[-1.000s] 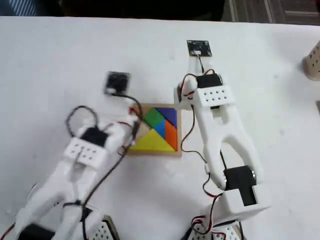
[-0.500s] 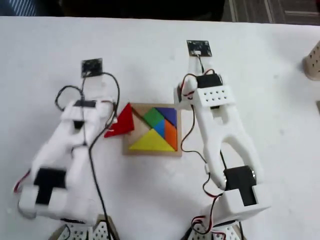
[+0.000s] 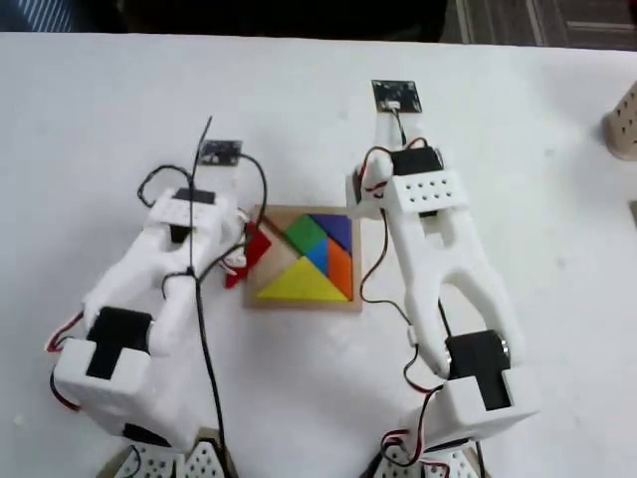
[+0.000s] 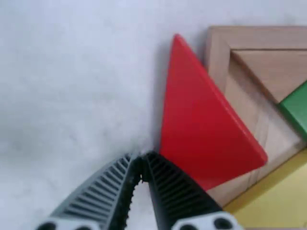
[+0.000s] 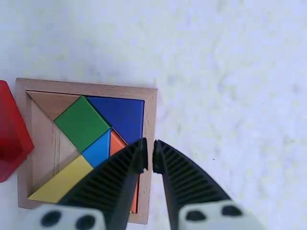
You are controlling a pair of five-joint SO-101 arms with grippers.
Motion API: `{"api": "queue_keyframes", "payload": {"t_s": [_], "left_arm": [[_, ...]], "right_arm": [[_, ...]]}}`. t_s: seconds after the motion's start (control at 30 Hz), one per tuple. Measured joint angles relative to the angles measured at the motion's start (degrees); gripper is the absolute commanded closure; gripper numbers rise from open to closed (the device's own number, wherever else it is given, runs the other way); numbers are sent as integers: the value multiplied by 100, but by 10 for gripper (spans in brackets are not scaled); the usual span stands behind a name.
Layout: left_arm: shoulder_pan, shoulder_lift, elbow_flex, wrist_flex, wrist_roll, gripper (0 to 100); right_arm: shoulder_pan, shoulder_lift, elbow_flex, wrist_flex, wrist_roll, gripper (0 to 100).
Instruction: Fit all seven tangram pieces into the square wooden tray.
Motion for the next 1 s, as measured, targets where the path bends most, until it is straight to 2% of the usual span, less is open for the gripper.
{"api": "queue_keyframes", "payload": {"t_s": [0.13,0.37,0.47,1.0], "left_arm": [[88,0,0,-18,0,980],[97,26,0,-580,18,980],[97,35,0,-730,325,980],[607,18,0,-756,677,980]], "right_arm": [[0,0,0,0,0,975],[0,0,0,0,0,975],[0,0,0,0,0,975],[0,0,0,0,0,975]]}}
